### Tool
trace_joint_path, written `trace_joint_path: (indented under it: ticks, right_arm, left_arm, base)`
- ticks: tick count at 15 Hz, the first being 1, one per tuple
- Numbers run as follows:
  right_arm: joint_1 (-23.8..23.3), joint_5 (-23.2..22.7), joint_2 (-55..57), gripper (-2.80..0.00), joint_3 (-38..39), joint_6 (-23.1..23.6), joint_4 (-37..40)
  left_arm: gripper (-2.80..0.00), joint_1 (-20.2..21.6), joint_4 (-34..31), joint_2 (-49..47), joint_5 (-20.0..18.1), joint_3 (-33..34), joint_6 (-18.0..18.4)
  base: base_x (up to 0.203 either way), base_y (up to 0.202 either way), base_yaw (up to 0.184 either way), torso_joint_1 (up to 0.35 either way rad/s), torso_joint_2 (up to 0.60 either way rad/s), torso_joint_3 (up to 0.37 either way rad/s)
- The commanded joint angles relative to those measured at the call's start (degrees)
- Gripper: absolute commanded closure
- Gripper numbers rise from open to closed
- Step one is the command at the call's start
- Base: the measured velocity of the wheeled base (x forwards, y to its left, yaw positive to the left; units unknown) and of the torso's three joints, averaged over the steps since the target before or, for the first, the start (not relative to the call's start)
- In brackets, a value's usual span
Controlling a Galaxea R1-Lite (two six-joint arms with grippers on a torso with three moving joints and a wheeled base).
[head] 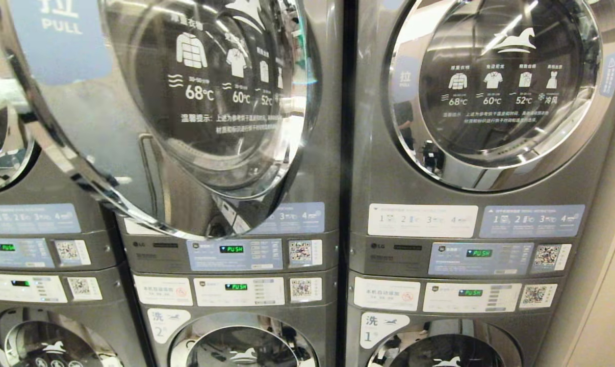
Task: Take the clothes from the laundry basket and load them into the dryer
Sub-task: Open the dryer
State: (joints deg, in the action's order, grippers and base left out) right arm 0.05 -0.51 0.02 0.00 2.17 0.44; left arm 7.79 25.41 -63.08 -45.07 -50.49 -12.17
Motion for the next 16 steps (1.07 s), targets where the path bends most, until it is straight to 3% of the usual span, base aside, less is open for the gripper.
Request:
trace_joint_path:
  ticks: [1,5,8,12,16]
  right_arm:
    - [0.04,-0.02,-0.02,0.00,0.00,0.03,0.00]
    - [0.04,-0.02,-0.02,0.00,0.00,0.03,0.00]
    - [0.03,-0.02,-0.02,0.00,0.00,0.03,0.00]
    - [0.04,-0.02,-0.02,0.00,0.00,0.03,0.00]
    - [0.04,-0.02,-0.02,0.00,0.00,0.03,0.00]
  left_arm:
    - [0.00,-4.73,-4.79,3.07,-0.21,-0.12,4.54]
    - [0.00,-15.35,-7.86,-0.21,0.09,-3.05,10.00]
    - [0.00,-24.88,-10.13,-5.30,2.66,-7.79,14.04]
    - [0.00,-38.48,-10.53,-14.97,10.47,-16.17,15.11]
    - [0.00,-45.20,-10.53,-24.82,13.18,-25.77,15.04]
  base:
    - [0.000,0.000,0.000,0.000,0.00,0.000]
    - [0.000,0.000,0.000,0.000,0.00,0.000]
    - [0.000,0.000,0.000,0.000,0.00,0.000]
    - [0.000,0.000,0.000,0.000,0.00,0.000]
    - [0.000,0.000,0.000,0.000,0.00,0.000]
